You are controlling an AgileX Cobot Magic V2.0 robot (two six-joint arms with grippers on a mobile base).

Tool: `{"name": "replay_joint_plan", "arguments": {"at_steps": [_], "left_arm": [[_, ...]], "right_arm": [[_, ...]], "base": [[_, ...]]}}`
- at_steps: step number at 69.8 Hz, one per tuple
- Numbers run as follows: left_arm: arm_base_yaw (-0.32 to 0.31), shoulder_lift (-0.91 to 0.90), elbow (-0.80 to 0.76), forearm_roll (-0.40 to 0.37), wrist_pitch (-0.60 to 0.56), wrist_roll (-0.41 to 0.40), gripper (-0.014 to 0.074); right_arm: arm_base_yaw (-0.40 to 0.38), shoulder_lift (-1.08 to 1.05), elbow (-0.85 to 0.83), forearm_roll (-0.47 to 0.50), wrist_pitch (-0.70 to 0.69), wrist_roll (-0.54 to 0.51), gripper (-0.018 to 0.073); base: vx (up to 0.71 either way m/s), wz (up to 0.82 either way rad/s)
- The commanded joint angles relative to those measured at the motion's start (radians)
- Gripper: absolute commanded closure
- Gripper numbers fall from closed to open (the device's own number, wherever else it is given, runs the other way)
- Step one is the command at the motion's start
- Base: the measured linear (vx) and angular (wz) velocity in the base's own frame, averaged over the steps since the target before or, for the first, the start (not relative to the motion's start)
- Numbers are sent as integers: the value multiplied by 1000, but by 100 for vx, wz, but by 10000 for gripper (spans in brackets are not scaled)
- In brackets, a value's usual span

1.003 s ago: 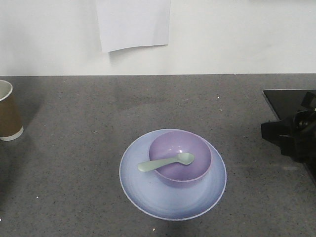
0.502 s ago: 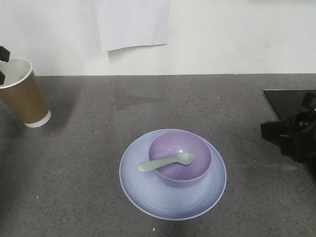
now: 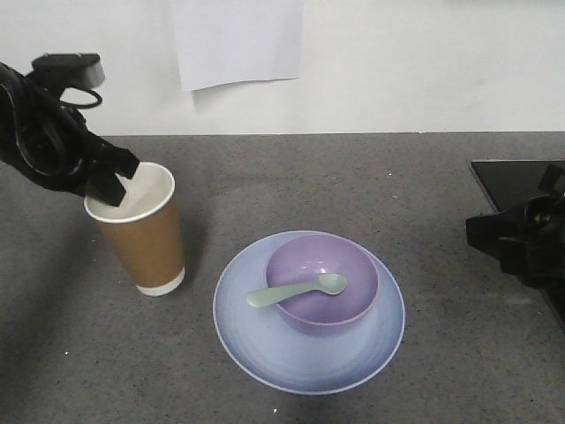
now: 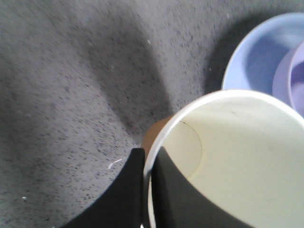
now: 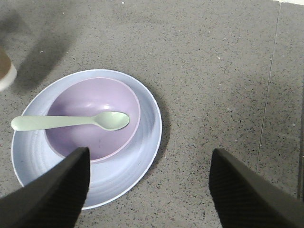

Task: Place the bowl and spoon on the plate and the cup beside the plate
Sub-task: 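Grip the brown paper cup rim with the left gripper and slide it toward the plate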

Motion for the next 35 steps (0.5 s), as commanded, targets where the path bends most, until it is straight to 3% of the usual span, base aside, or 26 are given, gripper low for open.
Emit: {"name": "replay_joint_plan", "arguments": {"at_steps": [1, 35], "left_arm": [[-23, -60, 33, -20, -84, -3, 605], [-48, -109, 239, -51, -279, -3, 605]], "right_arm": [[-3, -8, -27, -2, -67, 3, 53], [-3, -8, -27, -1, -78, 11, 53]], "base": [[0, 0], [0, 0]]}}
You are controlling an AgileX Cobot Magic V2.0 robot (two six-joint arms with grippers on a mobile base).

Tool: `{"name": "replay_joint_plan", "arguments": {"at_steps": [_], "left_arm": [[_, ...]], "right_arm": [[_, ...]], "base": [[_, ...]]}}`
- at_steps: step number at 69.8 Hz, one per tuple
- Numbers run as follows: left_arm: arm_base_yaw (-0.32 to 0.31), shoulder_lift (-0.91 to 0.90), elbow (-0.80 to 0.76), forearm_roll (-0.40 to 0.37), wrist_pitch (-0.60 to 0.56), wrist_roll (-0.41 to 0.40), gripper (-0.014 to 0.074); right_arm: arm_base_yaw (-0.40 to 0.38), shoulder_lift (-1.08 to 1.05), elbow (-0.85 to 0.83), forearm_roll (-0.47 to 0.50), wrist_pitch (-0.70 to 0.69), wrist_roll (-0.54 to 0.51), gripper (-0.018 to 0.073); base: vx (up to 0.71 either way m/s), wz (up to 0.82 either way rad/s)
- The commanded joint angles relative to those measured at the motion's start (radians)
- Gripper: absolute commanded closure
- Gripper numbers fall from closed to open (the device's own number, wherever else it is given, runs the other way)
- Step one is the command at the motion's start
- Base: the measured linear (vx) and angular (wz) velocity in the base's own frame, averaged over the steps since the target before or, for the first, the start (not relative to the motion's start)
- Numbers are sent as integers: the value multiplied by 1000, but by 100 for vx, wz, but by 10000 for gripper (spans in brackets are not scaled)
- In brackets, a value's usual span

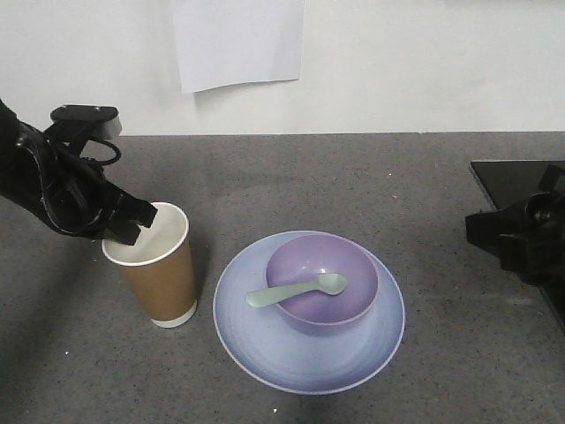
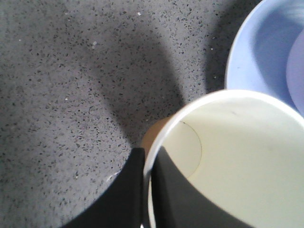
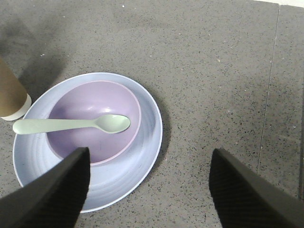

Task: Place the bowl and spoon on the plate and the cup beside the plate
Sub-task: 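Grip the brown paper cup rim with the left gripper and slide it toward the plate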

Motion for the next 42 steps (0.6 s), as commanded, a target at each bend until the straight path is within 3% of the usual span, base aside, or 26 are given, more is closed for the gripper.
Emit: {"name": "replay_joint_plan", "arguments": {"at_steps": [1, 27, 42], "left_arm": [[-5, -47, -5, -35, -70, -3, 605], [-5, -47, -5, -34, -53, -2, 577], [-5, -47, -5, -34, -52, -2, 401]], "right_arm": [[-3, -8, -27, -1, -68, 5, 53], [-3, -8, -27, 0, -67, 5, 53], [-3, -8, -27, 0, -67, 5, 53]], "base": [[0, 0], [0, 0], [0, 0]]}}
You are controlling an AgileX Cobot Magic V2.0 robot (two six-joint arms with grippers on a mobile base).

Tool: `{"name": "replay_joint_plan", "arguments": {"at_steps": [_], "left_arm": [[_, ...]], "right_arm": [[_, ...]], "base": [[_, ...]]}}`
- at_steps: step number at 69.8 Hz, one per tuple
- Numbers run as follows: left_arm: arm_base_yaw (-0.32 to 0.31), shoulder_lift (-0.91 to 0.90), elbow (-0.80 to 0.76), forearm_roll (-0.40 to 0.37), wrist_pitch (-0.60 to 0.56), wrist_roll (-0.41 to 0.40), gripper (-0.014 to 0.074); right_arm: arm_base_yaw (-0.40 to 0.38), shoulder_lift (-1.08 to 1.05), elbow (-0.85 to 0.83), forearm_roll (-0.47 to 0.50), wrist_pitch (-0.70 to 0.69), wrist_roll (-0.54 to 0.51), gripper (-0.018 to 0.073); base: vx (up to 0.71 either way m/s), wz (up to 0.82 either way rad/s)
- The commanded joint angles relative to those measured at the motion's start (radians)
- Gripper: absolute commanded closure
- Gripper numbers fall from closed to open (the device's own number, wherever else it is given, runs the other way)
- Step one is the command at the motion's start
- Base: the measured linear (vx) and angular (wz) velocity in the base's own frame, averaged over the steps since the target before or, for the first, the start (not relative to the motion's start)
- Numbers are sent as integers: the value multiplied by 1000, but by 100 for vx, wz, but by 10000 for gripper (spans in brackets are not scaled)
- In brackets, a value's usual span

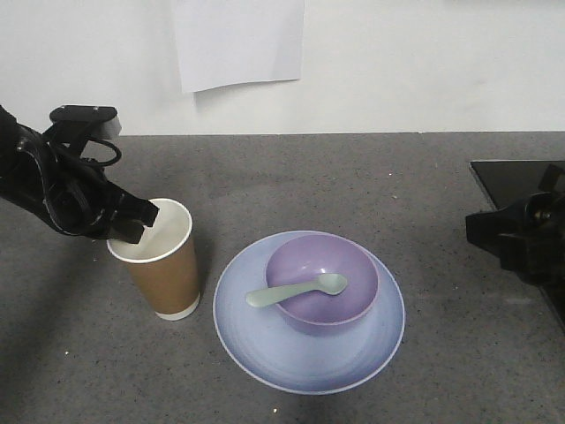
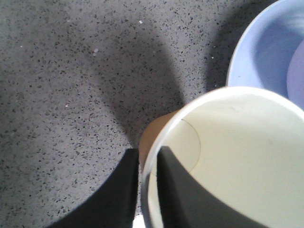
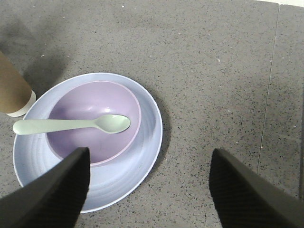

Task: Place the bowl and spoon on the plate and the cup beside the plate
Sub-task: 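Grip the brown paper cup rim with the left gripper and slide it toward the plate, then release the cup and raise the left gripper away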

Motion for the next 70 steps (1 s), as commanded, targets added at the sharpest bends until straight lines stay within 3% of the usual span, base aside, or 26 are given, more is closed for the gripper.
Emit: {"name": "replay_joint_plan", "arguments": {"at_steps": [1, 14, 26, 47, 65, 70], "left_arm": [[-5, -40, -22, -27, -23, -2, 384], [-5, -40, -22, -27, -30, -6, 127], [-3, -62, -25, -25, -51, -6, -13], [34, -219, -25, 2, -116, -37, -10], [106, -379, -25, 218, -109, -203, 11], [108, -420, -22, 292, -104, -254, 11]], "right_arm": [[-3, -8, -27, 0, -67, 3, 53], [-3, -8, -27, 0, -67, 3, 53], [-3, -8, -27, 0, -67, 3, 53], [-3, -8, -27, 0, -67, 3, 53], [-3, -12, -27, -22, -68, 42, 53], [-3, -18, -27, -69, -63, 69, 53]], "base": [[0, 0], [0, 0], [0, 0], [0, 0], [0, 0], [0, 0]]}}
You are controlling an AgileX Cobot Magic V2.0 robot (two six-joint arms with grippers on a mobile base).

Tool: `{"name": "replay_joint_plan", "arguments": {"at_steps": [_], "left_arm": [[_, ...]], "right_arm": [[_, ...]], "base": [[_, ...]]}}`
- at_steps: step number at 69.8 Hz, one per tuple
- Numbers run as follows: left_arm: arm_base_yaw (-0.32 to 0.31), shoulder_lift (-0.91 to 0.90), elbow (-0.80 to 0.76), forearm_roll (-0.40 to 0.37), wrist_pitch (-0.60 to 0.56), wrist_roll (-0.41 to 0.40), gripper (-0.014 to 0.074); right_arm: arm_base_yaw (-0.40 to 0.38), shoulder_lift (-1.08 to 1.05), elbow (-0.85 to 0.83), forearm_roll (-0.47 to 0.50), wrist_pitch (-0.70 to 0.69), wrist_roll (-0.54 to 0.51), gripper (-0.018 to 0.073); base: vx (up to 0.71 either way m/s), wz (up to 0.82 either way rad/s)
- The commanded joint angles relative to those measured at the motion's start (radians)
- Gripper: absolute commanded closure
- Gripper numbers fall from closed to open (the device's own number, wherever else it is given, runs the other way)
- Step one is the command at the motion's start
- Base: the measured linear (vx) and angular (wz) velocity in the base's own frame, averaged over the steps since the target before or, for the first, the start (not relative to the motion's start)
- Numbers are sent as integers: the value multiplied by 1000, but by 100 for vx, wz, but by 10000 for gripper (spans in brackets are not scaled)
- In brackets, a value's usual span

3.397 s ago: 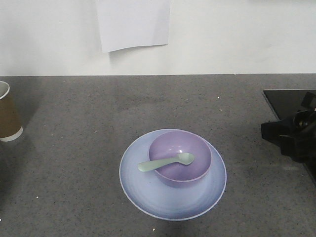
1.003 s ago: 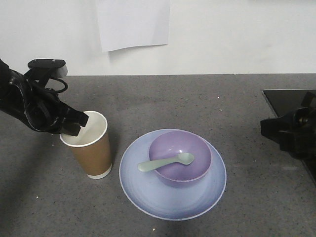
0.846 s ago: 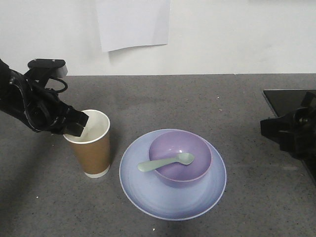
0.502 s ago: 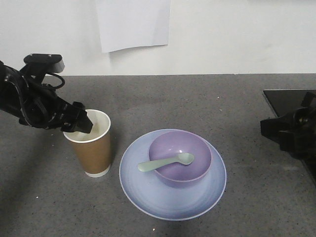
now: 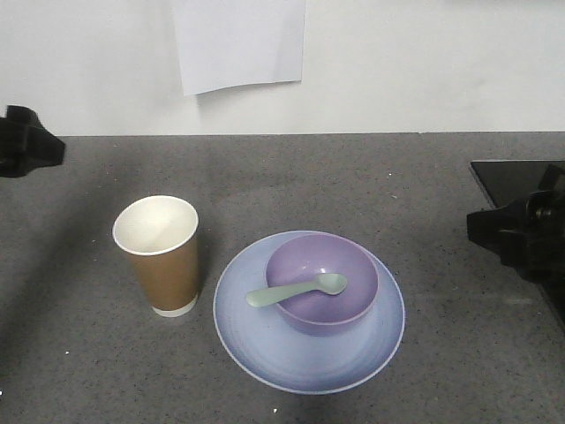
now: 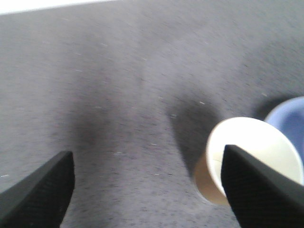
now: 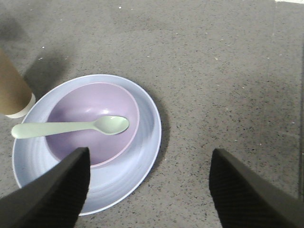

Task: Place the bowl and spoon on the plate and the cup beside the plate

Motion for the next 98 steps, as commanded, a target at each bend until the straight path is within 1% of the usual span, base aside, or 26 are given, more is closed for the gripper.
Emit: {"name": "replay_joint_plan", "arguments": {"at_steps": [1, 8, 18, 25, 29, 39, 55, 66, 73, 80, 85, 92, 93, 98], "left_arm": [[3, -73, -20, 86, -43, -79, 11], [3, -139, 25, 160, -54, -140, 11], [3, -252, 160, 252, -82, -218, 11], [3, -335, 256, 300, -123, -264, 11], [3, -385, 304, 318, -135, -273, 11], [3, -520, 420, 342, -149, -286, 11], [3, -740, 569, 338, -176, -293, 11], [3, -861, 645, 333, -181, -293, 11], [3, -917, 670, 333, -179, -293, 20], [3, -952, 676, 333, -179, -293, 66], [3, -962, 676, 333, -181, -293, 134], [3, -964, 676, 333, -181, -293, 258], [3, -964, 676, 333, -181, -293, 290], [3, -964, 676, 333, -181, -293, 405]], "right_arm": [[-3, -19, -27, -57, -63, 35, 53], [-3, -36, -27, -137, -38, 92, 53], [-3, -78, -21, -243, 0, 156, 53], [-3, -117, 12, -298, 10, 190, 53], [-3, -143, 43, -318, 10, 200, 53], [-3, -213, 133, -331, 6, 200, 53], [-3, -335, 279, -324, -39, 203, 53], [-3, -417, 363, -318, -95, 228, 53], [-3, -460, 401, -317, -132, 234, 69], [-3, -485, 407, -319, -147, 234, 111], [-3, -490, 407, -322, -151, 234, 168], [-3, -490, 407, -325, -149, 234, 281], [-3, -490, 407, -325, -149, 234, 291], [-3, -490, 407, -325, -149, 234, 395]], "base": [[0, 0], [0, 0], [0, 0], [0, 0], [0, 0], [0, 0], [0, 0], [0, 0], [0, 0], [0, 0], [0, 0], [0, 0], [0, 0], [0, 0]]}}
